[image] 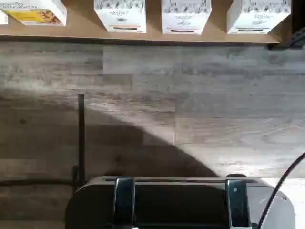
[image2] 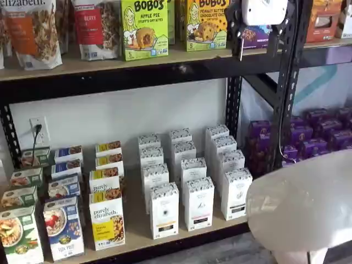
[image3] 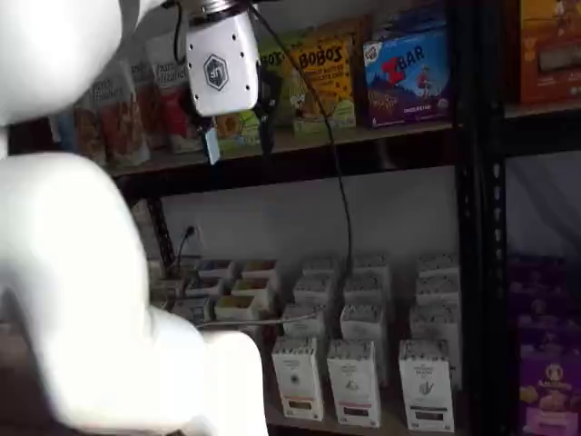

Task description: Pick up the white box with a green strip in the middle, on the bottom shelf, the sixth box from the left

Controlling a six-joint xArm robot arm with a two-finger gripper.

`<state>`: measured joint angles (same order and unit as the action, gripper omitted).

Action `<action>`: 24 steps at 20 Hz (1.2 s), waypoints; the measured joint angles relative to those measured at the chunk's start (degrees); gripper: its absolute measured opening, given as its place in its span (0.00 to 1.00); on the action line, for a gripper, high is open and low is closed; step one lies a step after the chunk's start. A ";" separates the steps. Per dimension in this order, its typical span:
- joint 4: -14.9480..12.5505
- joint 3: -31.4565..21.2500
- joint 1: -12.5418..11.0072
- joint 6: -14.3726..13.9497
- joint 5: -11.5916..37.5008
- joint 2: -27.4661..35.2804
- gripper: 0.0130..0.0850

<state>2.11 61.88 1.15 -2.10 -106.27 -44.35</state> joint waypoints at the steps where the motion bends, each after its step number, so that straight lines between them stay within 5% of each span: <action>1: -1.88 0.04 1.33 -0.75 -0.11 0.06 1.00; 3: -4.94 -0.07 3.47 -1.98 0.07 -0.01 1.00; 11: -4.57 -2.77 2.09 -1.06 3.89 -1.16 1.00; 24: -4.81 -15.77 -1.64 1.85 18.22 -2.34 1.00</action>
<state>-2.70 46.11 -0.49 -0.25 -88.04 -46.69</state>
